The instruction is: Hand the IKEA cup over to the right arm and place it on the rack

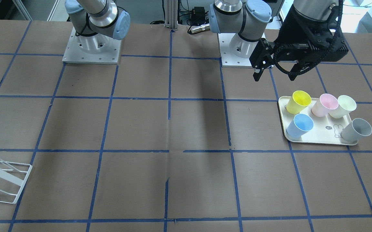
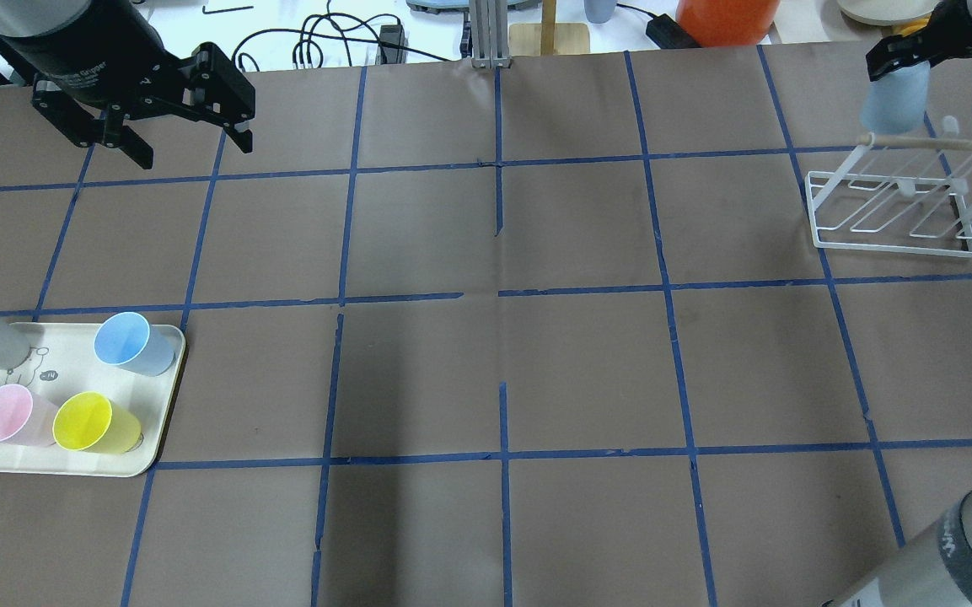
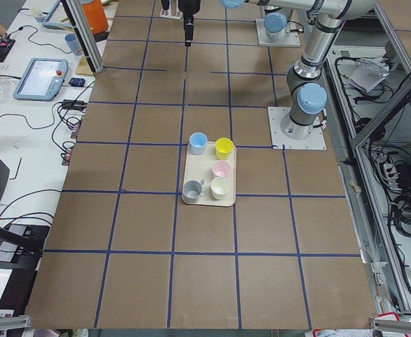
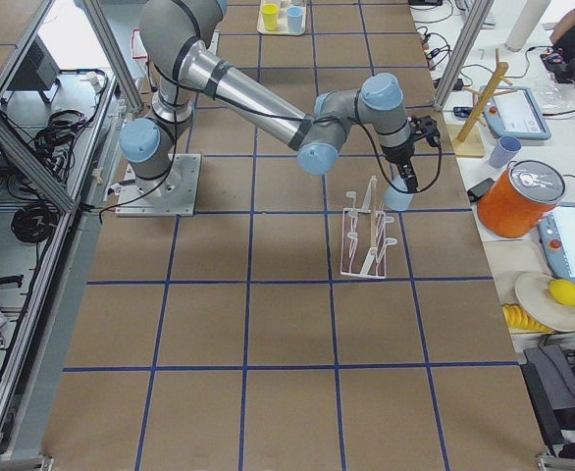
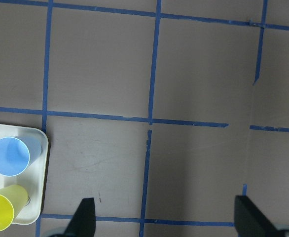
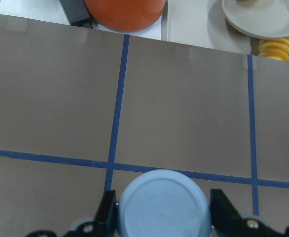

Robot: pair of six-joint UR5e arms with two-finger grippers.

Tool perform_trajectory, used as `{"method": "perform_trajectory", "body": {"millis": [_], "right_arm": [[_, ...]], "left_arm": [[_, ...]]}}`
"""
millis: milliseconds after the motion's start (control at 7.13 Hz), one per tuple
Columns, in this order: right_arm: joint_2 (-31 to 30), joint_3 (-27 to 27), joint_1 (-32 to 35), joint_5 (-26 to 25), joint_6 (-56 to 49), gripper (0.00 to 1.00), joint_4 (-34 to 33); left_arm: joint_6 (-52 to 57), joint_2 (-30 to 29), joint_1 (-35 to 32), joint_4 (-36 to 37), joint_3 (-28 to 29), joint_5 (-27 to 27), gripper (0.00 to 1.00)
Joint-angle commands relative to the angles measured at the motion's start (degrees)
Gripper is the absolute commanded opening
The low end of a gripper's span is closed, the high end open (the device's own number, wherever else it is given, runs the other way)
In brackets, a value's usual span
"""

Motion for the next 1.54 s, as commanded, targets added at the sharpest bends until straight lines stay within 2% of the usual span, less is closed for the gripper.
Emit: {"method": "perform_trajectory", "body": {"millis": [0,280,421,561,701,841,1402], "right_arm": [[1.16,0.10,0.00,0.07,0.04,0.00,0.06],[1.69,0.19,0.00,0.07,0.13,0.02,0.06],[2.48,0.19,0.00,0.07,0.13,0.13,-0.03],[2.57,0.19,0.00,0.07,0.13,0.40,-0.12],[2.57,0.19,0.00,0.07,0.22,0.73,-0.21],[2.57,0.19,0.00,0.07,0.22,0.90,-0.21],[1.79,-1.03,0.09,-0.11,0.92,1.00,0.14]], "left_arm": [[0.00,0.00,0.00,0.00,0.00,0.00,1.00],[-0.09,0.00,0.00,0.00,0.00,0.00,1.00],[0.00,0.00,0.00,0.09,0.00,0.00,1.00],[0.00,0.00,0.00,0.00,0.00,0.00,1.00],[-0.09,0.00,0.00,0.09,0.00,0.00,1.00],[-0.09,0.00,0.00,0.09,0.00,0.00,1.00],[0.00,0.00,0.00,0.09,0.00,0.00,1.00]]}}
